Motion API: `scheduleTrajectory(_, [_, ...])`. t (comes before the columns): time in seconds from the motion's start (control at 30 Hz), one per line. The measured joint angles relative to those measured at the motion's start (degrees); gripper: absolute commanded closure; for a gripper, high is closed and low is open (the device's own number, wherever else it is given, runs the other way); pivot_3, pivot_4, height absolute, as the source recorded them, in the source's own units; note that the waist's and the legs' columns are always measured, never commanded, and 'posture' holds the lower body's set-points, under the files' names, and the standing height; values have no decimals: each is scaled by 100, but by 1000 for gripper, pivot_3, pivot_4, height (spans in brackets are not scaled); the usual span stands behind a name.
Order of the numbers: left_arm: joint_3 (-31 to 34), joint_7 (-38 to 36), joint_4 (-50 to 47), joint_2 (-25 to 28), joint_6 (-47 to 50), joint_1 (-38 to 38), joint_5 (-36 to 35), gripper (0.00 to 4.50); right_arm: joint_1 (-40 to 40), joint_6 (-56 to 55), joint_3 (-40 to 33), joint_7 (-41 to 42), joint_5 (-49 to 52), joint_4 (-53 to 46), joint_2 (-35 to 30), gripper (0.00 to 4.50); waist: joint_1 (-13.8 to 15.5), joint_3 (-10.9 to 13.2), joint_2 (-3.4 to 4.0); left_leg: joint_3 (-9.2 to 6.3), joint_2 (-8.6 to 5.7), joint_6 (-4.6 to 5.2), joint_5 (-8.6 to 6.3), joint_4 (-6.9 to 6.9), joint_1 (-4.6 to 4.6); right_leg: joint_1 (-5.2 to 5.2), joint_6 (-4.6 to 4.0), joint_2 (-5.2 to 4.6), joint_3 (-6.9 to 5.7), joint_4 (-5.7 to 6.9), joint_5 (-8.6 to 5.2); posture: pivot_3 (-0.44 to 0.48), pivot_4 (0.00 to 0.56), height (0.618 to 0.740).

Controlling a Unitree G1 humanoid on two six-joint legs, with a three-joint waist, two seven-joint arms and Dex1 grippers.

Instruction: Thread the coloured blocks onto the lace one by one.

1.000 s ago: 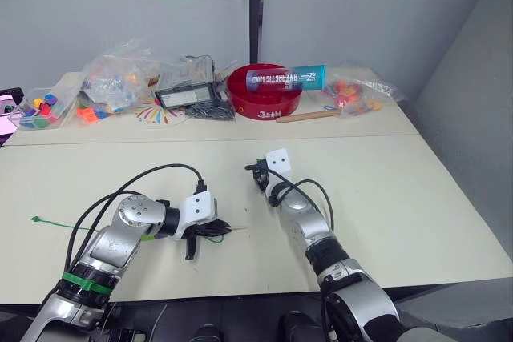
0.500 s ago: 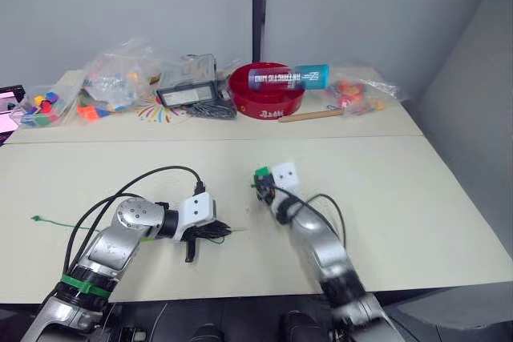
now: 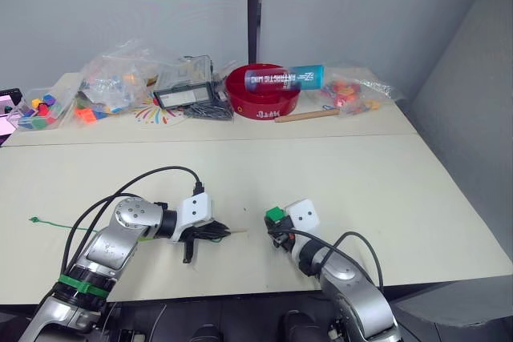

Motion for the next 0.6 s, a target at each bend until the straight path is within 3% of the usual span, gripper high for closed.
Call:
scheduleTrajectory(0.03, [0, -2, 0, 0, 1, -3, 0, 4500, 0, 2, -23, 21, 32, 0, 1, 2287, 1, 0, 0, 0, 0, 0, 0, 0, 0, 1, 0, 0, 0, 0, 0, 0, 150, 731])
scheduleTrajectory(0.17, [0, -6, 3, 1, 11, -23, 0, 4500, -13, -16, -142, 329, 324, -7, -143, 937, 5, 1, 0, 0, 0, 0, 0, 0, -3, 0, 1, 0, 0, -6, 0, 0, 150, 731])
scheduleTrajectory(0.27, [0, -6, 2, 0, 25, -32, 0, 4500, -296, -31, -333, 885, 579, -75, -727, 31, 12, 2, 0, 2, -2, 0, 0, 1, -7, 0, 1, -2, 0, -10, 0, 0, 150, 731])
scheduleTrajectory(0.6, [-14, -2, 13, 1, 51, -162, 0, 4500, -1841, -143, -525, 3681, 1720, -9, -2635, 31, 9, 4, 1, -1, -1, 3, -2, 1, -7, 6, 0, 1, -3, -18, 0, 0, 150, 731])
